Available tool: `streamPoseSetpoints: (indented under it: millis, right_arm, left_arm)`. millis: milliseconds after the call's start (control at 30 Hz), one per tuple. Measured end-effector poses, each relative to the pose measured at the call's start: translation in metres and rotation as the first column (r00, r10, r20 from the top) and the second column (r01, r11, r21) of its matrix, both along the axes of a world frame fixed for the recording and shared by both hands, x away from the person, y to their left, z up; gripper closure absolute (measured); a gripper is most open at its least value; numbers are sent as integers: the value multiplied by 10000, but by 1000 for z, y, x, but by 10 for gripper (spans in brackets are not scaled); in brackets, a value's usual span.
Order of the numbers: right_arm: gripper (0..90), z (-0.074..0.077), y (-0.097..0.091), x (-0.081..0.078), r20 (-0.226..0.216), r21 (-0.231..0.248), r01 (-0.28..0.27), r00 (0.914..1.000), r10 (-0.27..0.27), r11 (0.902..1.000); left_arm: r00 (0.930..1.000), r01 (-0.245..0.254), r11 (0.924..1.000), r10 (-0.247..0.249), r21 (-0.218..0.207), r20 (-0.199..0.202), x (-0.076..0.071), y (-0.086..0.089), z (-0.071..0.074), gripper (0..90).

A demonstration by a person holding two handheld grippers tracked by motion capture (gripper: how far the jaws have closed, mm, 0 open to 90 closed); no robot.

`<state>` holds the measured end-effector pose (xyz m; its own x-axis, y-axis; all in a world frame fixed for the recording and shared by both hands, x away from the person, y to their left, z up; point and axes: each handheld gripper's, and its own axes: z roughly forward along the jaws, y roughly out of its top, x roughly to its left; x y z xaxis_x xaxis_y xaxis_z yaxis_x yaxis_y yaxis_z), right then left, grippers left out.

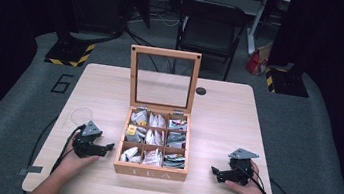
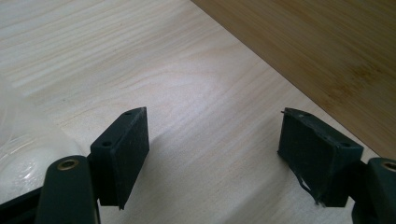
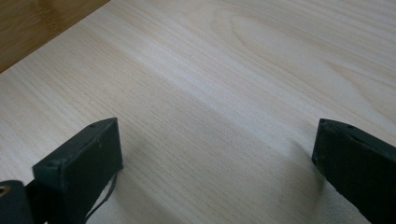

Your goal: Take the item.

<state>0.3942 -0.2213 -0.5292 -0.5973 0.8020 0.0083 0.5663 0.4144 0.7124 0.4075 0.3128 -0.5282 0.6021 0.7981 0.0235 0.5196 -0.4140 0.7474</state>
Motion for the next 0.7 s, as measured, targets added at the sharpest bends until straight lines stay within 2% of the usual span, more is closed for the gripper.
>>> streamPoseSetpoints:
  millis: [700]
  right_arm:
    - [10,0,0,0,-3,0,2,10000,-2,10000]
  left_arm:
    - [9999,-100,9999,100,-52,-20,-1,0,0,242]
